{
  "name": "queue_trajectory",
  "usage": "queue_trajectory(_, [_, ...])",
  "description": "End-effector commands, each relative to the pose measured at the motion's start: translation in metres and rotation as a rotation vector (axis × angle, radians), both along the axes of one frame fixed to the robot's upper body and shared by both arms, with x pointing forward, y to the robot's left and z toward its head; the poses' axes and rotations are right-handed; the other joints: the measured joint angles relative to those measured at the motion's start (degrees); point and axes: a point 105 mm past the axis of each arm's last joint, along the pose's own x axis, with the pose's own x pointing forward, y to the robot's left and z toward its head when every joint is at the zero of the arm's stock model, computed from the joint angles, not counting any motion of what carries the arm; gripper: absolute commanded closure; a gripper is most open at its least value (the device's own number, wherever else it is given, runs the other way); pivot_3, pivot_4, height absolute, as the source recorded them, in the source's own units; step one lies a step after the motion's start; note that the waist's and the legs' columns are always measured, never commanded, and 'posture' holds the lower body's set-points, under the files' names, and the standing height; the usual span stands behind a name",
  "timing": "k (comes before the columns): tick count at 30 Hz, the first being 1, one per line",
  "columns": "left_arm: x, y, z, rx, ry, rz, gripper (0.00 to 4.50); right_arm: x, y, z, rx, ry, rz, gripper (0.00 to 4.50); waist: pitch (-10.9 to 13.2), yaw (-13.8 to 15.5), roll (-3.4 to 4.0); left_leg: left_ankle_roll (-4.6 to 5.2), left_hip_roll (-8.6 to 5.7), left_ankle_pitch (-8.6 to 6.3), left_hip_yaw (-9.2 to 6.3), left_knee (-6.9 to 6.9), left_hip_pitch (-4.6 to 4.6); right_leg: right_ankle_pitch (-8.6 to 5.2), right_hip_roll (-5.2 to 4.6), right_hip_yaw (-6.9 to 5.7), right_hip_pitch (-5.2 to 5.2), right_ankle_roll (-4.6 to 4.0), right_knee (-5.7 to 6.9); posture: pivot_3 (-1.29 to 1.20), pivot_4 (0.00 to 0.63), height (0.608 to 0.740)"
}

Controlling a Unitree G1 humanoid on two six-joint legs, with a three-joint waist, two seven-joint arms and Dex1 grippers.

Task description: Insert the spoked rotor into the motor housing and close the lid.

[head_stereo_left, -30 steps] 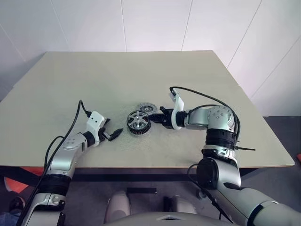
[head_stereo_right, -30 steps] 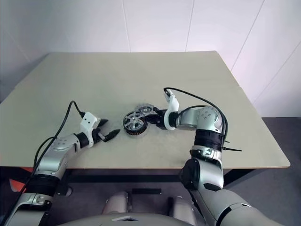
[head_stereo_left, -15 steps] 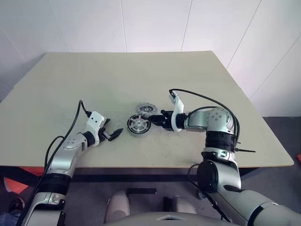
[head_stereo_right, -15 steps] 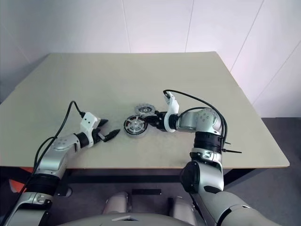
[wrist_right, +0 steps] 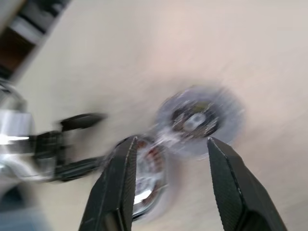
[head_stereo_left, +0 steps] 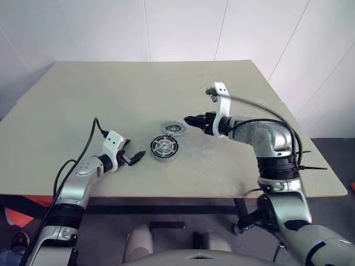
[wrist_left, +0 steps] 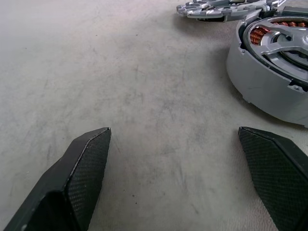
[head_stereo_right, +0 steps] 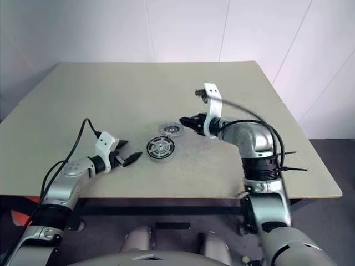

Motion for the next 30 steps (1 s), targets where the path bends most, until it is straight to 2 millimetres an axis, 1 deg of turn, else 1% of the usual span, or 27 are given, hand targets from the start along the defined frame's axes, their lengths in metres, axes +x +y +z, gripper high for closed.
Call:
queue_trajectory(1, [0.005, -0.001, 0.013, 0.0, -0.042, -0.006, 0.0, -0.002, 0.008, 0.002, -0.357, -0.405, 0.247, 1.93, 0.0, 0.15, 0.0, 0.0, -0.01, 0.0, 0.01, 0.0, -0.01, 0.0, -0.01, 0.0, -0.01, 0.01, 0.0, 0.0, 0.0, 0.74])
queue_trajectory(4, [0.006, -0.001, 0.014, 0.002, -0.042, -0.007, 0.0, -0.011, 0.009, 0.006, -0.532, -0.612, 0.449, 1.93, 0.01, 0.08, 0.01, 0.04, 0.0, -0.02, 0.04, 0.02, -0.1, 0.0, 0.0, 0.0, -0.09, 0.0, 0.01, 0.0, 0.0, 0.74])
queue_trajectory(6, [0.006, -0.001, 0.014, 0.003, -0.041, -0.009, 0.0, -0.015, 0.007, 0.003, -0.643, -0.675, 0.568, 1.93, 0.01, -0.03, 0.01, 0.09, 0.0, -0.04, 0.05, 0.06, -0.19, 0.03, 0.01, 0.0, -0.19, -0.06, 0.04, 0.0, 0.0, 0.74])
queue_trajectory(8, [0.009, -0.004, 0.014, 0.001, -0.039, -0.019, 0.0, -0.023, 0.015, 0.006, -0.776, -0.749, 0.779, 1.93, 0.01, -0.16, 0.02, 0.27, 0.0, -0.15, 0.06, 0.16, -0.19, 0.2, 0.03, 0.0, -0.15, -0.36, 0.06, 0.0, 0.0, 0.74])
queue_trajectory(10, [0.012, -0.009, 0.014, -0.001, -0.041, -0.028, 0.0, -0.027, 0.025, 0.012, -0.861, -0.817, 0.936, 1.93, 0.01, -0.4, 0.01, 0.4, 0.0, -0.23, 0.07, 0.3, -0.2, 0.22, 0.05, 0.0, -0.14, -0.39, 0.11, 0.0, 0.0, 0.74])
queue_trajectory(12, [0.014, -0.011, 0.015, -0.005, -0.044, -0.03, 0.0, -0.028, 0.033, 0.012, -0.908, -0.856, 1.034, 1.93, 0.0, -0.94, 0.0, 0.43, 0.0, -0.24, 0.06, 0.38, -0.21, 0.26, 0.08, 0.0, -0.14, -0.45, 0.16, 0.0, 0.0, 0.74])
queue_trajectory(15, [0.014, -0.012, 0.015, -0.008, -0.049, -0.027, 0.0, -0.028, 0.039, 0.002, -0.988, -0.869, 1.174, 1.93, -0.03, -1.32, -0.08, 0.47, 0.0, -0.25, 0.05, 0.45, -0.2, 0.29, 0.08, -0.04, -0.05, -0.52, 0.17, 0.0, 0.0, 0.74])
queue_trajectory(18, [0.011, -0.011, 0.013, -0.012, -0.049, -0.015, 0.0, -0.024, 0.041, -0.011, -1.055, -0.867, 1.26, 1.93, -0.03, -1.46, -0.09, 0.61, 0.01, -0.33, 0.05, 0.57, -0.29, 0.3, 0.07, -0.04, -0.01, -0.53, 0.13, 0.0, 0.0, 0.74])
queue_trajectory(21, [0.006, -0.008, 0.011, -0.015, -0.046, 0.002, 0.0, -0.023, 0.045, -0.024, -1.079, -0.851, 1.329, 1.93, -0.03, -1.72, -0.09, 0.67, 0.01, -0.37, 0.06, 0.65, -0.4, 0.3, 0.04, -0.04, -0.09, -0.55, 0.13, 0.0, 0.0, 0.74])
queue_trajectory(24, [0.001, -0.008, 0.009, -0.02, -0.044, 0.017, 0.0, -0.015, 0.046, -0.036, -1.126, -0.818, 1.348, 1.93, -0.03, -1.91, -0.08, 0.67, 0.01, -0.38, 0.06, 0.64, -0.43, 0.3, 0.08, -0.05, -0.17, -0.56, 0.15, 0.0, 0.0, 0.74])
queue_trajectory(26, [-0.001, -0.007, 0.008, -0.023, -0.043, 0.029, 0.0, -0.007, 0.049, -0.038, -1.155, -0.813, 1.326, 1.93, -0.03, -2.22, -0.08, 0.67, 0.01, -0.37, 0.06, 0.64, -0.44, 0.3, 0.1, -0.06, -0.18, -0.56, 0.16, 0.0, 0.0, 0.74])
queue_trajectory(30, [-0.005, -0.005, 0.006, -0.021, -0.038, 0.041, 0.0, 0.0, 0.056, -0.038, -1.18, -0.832, 1.315, 1.93, -0.03, -2.63, -0.08, 0.67, 0.02, -0.38, 0.05, 0.65, -0.44, 0.3, 0.09, -0.06, -0.17, -0.57, 0.16, 0.0, 0.0, 0.74])
